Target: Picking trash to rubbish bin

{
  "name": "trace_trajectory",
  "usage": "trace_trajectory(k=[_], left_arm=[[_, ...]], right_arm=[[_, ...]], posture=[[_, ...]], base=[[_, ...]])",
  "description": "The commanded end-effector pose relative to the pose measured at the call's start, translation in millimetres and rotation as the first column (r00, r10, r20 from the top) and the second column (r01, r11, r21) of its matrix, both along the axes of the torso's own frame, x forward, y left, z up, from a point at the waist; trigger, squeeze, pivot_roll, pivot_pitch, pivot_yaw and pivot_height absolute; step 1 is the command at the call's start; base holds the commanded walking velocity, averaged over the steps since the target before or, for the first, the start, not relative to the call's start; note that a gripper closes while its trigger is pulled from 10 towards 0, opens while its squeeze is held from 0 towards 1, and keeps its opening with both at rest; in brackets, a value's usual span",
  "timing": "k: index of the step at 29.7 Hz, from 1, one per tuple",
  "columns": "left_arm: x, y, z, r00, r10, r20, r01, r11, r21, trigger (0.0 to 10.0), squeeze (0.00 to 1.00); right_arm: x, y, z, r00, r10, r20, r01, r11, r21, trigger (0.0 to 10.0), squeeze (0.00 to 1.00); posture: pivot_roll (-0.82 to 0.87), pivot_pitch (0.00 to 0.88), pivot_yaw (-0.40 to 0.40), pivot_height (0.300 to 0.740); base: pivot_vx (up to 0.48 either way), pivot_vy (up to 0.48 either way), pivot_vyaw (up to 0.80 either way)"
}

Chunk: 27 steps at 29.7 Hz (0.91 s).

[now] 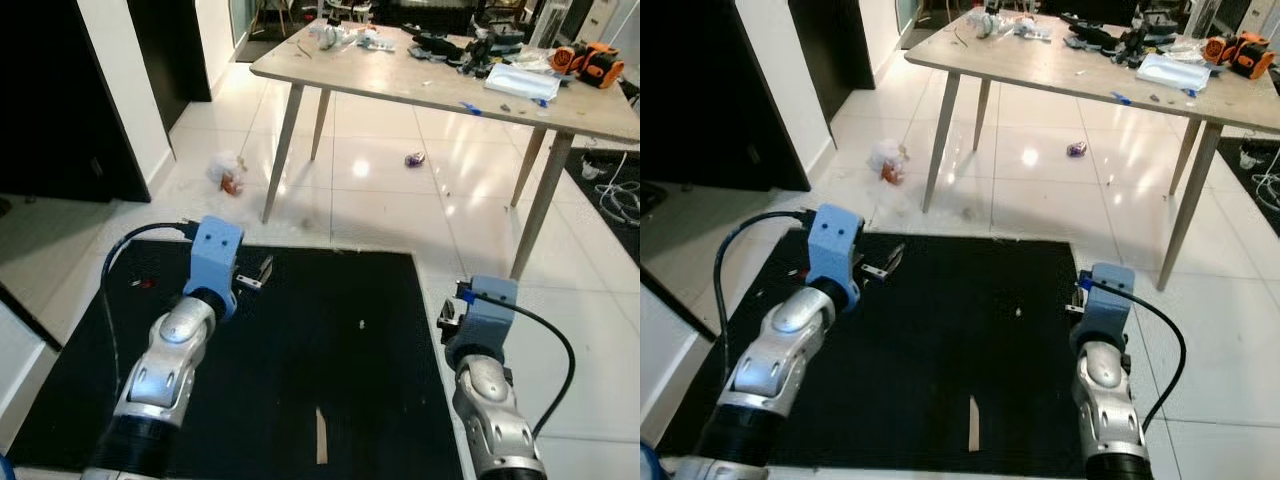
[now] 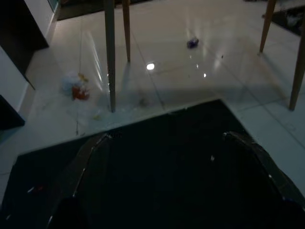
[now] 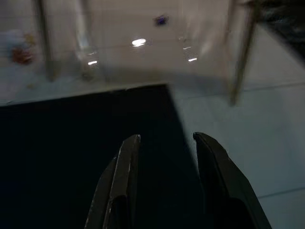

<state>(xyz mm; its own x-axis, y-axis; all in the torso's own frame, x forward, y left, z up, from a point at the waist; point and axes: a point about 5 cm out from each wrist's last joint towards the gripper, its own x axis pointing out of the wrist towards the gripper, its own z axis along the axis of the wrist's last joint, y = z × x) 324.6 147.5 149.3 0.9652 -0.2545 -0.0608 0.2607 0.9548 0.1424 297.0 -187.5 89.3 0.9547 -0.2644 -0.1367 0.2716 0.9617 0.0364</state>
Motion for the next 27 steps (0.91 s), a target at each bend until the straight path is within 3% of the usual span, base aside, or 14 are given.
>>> trace_trajectory(k=[1,7,27], left_arm=[[-1.0,-0.7,-3.7,1.000,-0.009,-0.018,0.009,1.000,0.010,10.0,0.00],[-0.8,-2.1,-3.2,1.000,-0.014,-0.019,0.014,1.000,0.011,10.0,0.00],[1.1,-3.0,-2.7,1.000,-0.001,-0.022,0.001,1.000,0.004,10.0,0.00]], right_arm=[[-3.6,-7.3,-5.9,0.999,-0.026,-0.029,0.026,1.000,0.002,10.0,0.00],[-4.8,-7.9,-4.9,0.999,-0.027,-0.020,0.027,1.000,0.000,10.0,0.00],[-6.8,-8.4,-1.0,0.999,-0.033,-0.003,0.033,0.999,0.010,10.0,0.00]], posture=[[-0.02,0.107,0.049,0.740],[-0.03,0.111,0.050,0.740],[-0.03,0.129,0.047,0.740]], base=[[0.371,0.000,-0.80],[0.369,0.000,-0.72],[0.368,0.000,0.00]])
